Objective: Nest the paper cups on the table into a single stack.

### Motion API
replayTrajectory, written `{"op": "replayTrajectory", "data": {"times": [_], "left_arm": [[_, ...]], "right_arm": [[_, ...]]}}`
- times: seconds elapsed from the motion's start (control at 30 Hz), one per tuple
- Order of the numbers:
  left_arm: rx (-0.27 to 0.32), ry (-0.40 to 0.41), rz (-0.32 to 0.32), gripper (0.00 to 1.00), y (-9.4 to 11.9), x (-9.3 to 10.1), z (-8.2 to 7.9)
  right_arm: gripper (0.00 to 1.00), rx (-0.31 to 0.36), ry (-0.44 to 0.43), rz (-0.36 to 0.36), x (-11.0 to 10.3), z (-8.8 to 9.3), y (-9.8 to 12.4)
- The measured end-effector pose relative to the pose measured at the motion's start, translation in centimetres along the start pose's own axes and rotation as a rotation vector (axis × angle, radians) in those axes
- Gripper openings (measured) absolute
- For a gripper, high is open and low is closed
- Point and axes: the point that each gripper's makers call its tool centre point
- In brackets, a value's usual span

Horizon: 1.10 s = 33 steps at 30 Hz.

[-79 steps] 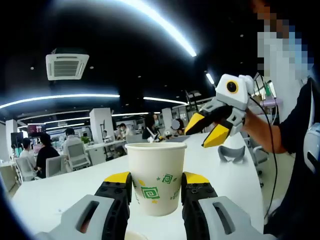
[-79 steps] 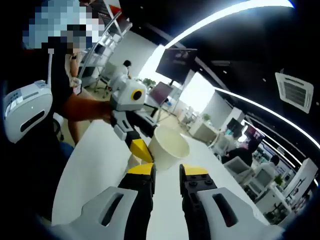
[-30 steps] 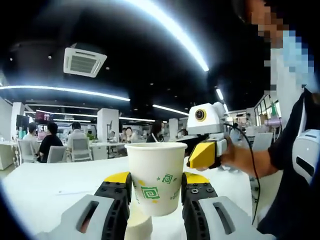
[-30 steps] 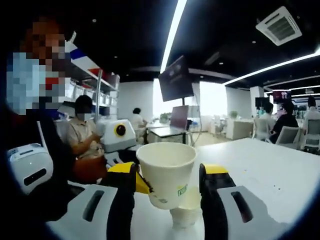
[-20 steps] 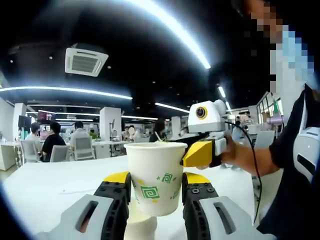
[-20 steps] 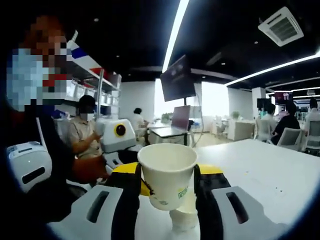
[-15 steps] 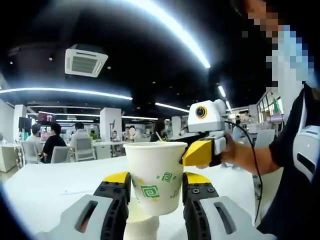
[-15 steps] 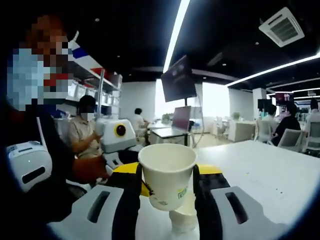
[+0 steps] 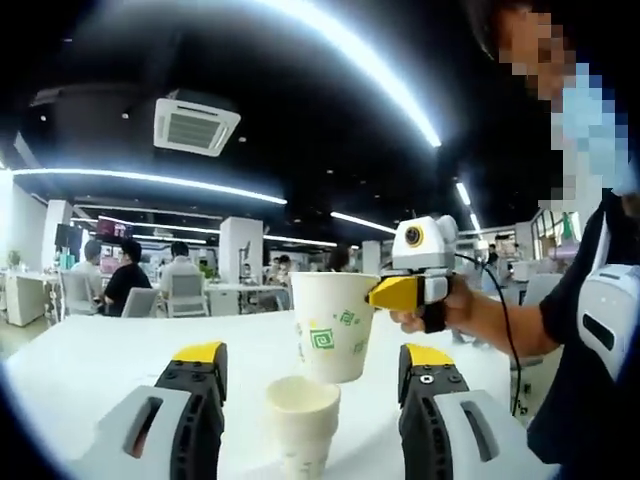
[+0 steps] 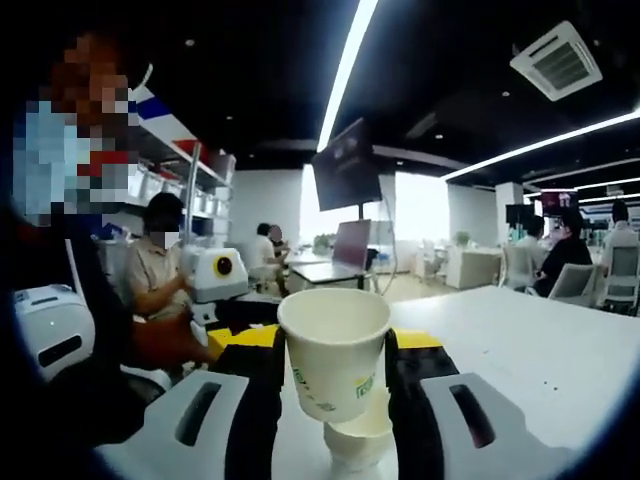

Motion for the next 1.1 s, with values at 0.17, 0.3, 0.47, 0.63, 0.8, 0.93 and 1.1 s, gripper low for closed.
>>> {"op": "replayTrajectory", "data": {"times": [0.17, 0.3, 0.47, 0.63, 0.8, 0.93, 1.1], "left_arm": [[-0.017, 0.02, -0.037, 0.99, 1.6, -0.9, 0.4], [-0.08, -0.011, -0.066, 0.99, 2.7, -1.2, 1.7], [-0.101, -0.023, -0.086, 0.99, 3.2, -1.5, 2.4], [-0.106, -0.023, -0.086, 0.99, 3.3, -1.6, 2.7], [-0.117, -0.027, -0.089, 0.99, 3.3, -1.8, 3.3], [-0.124, -0.023, -0.089, 0.99, 3.4, -1.8, 3.7], [-0.128, -0.019, -0.087, 0.99, 3.5, -1.7, 4.0]], "right_arm": [[0.42, 0.016, -0.006, 0.026, 0.3, 0.1, -0.2], [0.41, 0.027, -0.018, 0.045, 1.1, 0.2, -0.3], [0.41, 0.021, -0.027, 0.063, 1.6, 1.0, -0.7], [0.41, 0.012, -0.027, 0.065, 2.0, 1.8, -0.8], [0.41, -0.002, -0.025, 0.068, 2.2, 2.8, -1.0], [0.41, -0.018, -0.02, 0.071, 2.1, 3.6, -1.2], [0.41, -0.032, -0.009, 0.068, 1.9, 4.2, -1.4]]}}
Point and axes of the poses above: the point that each gripper's makers call its tool centre point, and the gripper's own axes: y roughly backward along the fingers, x roughly to its right, z roughly out of its underside, and after that the axes turned 2 degrees about -z, right-handed
